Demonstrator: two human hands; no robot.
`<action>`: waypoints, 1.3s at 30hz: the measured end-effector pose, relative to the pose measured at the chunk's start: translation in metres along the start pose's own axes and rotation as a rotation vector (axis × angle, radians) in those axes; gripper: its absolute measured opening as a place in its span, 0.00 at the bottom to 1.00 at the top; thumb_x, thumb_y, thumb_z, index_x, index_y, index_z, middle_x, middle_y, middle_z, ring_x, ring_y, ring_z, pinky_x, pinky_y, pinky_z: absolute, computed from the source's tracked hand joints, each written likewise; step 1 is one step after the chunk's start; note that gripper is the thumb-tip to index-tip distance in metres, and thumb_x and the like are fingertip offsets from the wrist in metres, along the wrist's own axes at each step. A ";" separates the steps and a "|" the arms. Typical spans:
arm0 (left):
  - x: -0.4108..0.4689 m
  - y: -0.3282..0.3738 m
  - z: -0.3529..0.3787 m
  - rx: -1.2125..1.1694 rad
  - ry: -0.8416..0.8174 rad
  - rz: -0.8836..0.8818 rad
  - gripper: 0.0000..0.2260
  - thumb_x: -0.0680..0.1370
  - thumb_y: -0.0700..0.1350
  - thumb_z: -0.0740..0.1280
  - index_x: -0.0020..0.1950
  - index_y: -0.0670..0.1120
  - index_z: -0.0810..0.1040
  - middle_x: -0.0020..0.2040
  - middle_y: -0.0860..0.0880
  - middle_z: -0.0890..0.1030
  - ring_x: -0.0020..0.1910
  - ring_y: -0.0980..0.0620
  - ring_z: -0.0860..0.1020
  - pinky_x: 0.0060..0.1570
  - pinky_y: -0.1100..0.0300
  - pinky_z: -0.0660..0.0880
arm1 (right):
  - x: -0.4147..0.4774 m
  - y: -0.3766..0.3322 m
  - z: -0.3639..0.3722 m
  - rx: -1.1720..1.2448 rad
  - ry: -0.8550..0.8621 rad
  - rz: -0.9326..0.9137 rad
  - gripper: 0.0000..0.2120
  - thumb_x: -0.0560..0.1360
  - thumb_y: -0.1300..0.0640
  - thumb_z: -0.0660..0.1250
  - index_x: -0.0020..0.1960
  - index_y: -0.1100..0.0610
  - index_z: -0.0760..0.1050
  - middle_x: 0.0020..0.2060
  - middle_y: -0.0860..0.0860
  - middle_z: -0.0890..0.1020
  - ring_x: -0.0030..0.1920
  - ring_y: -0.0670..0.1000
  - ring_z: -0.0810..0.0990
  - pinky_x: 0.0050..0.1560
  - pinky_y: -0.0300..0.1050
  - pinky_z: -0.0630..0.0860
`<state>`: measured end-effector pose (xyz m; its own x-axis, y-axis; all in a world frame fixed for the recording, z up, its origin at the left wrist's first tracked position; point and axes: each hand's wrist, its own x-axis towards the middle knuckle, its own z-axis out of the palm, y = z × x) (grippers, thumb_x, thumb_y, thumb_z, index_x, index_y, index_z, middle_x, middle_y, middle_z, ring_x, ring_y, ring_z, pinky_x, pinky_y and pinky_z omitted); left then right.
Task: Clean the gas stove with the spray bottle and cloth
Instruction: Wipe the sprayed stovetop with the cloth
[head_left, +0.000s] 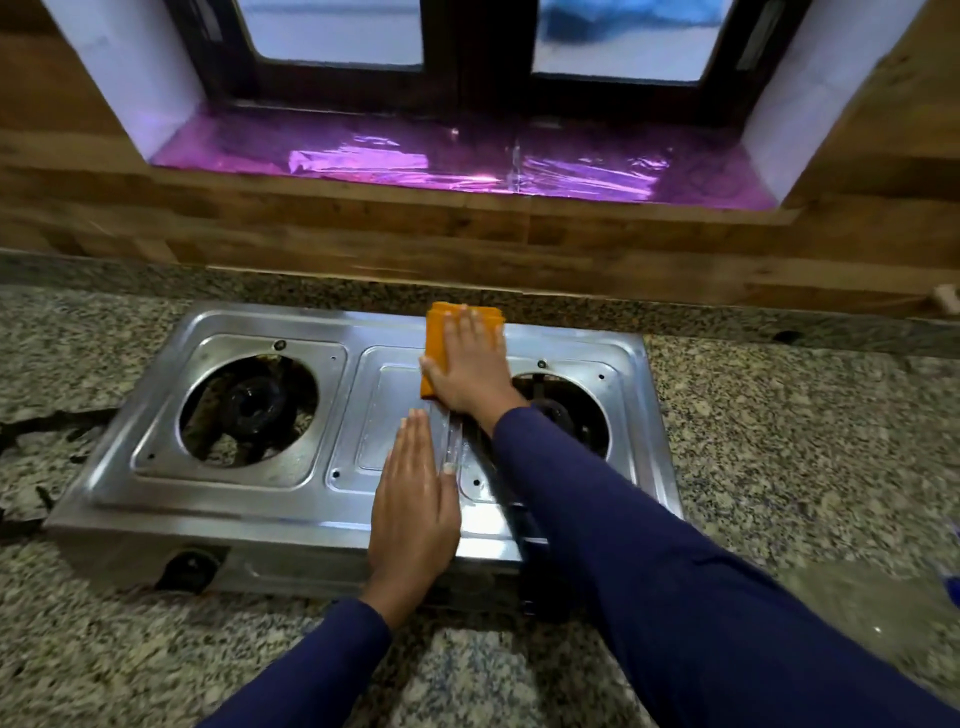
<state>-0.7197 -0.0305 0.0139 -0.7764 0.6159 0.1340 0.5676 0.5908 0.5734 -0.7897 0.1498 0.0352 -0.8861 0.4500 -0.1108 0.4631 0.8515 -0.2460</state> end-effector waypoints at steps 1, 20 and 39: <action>0.000 0.001 -0.001 -0.042 0.016 -0.013 0.30 0.79 0.53 0.48 0.81 0.45 0.49 0.81 0.49 0.52 0.79 0.56 0.49 0.77 0.55 0.53 | -0.001 -0.008 0.003 -0.001 -0.010 -0.032 0.36 0.81 0.39 0.51 0.80 0.57 0.47 0.80 0.56 0.48 0.80 0.55 0.44 0.76 0.58 0.39; 0.003 -0.002 -0.005 -0.061 -0.053 -0.079 0.29 0.80 0.39 0.55 0.80 0.45 0.50 0.81 0.49 0.52 0.79 0.54 0.48 0.78 0.55 0.48 | -0.031 0.144 -0.034 0.031 0.013 0.522 0.33 0.83 0.41 0.43 0.80 0.59 0.41 0.79 0.59 0.40 0.79 0.58 0.38 0.77 0.60 0.38; 0.010 -0.033 -0.040 -0.963 -0.122 -0.248 0.24 0.81 0.63 0.50 0.75 0.58 0.63 0.76 0.58 0.63 0.76 0.59 0.60 0.76 0.54 0.55 | -0.164 0.016 0.019 -0.015 -0.074 -0.376 0.28 0.84 0.45 0.48 0.81 0.52 0.49 0.80 0.49 0.49 0.79 0.47 0.45 0.77 0.46 0.38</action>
<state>-0.7572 -0.0647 0.0284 -0.7787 0.6135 -0.1314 -0.1123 0.0698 0.9912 -0.6375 0.0845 0.0313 -0.9928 0.0850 -0.0844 0.1048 0.9575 -0.2686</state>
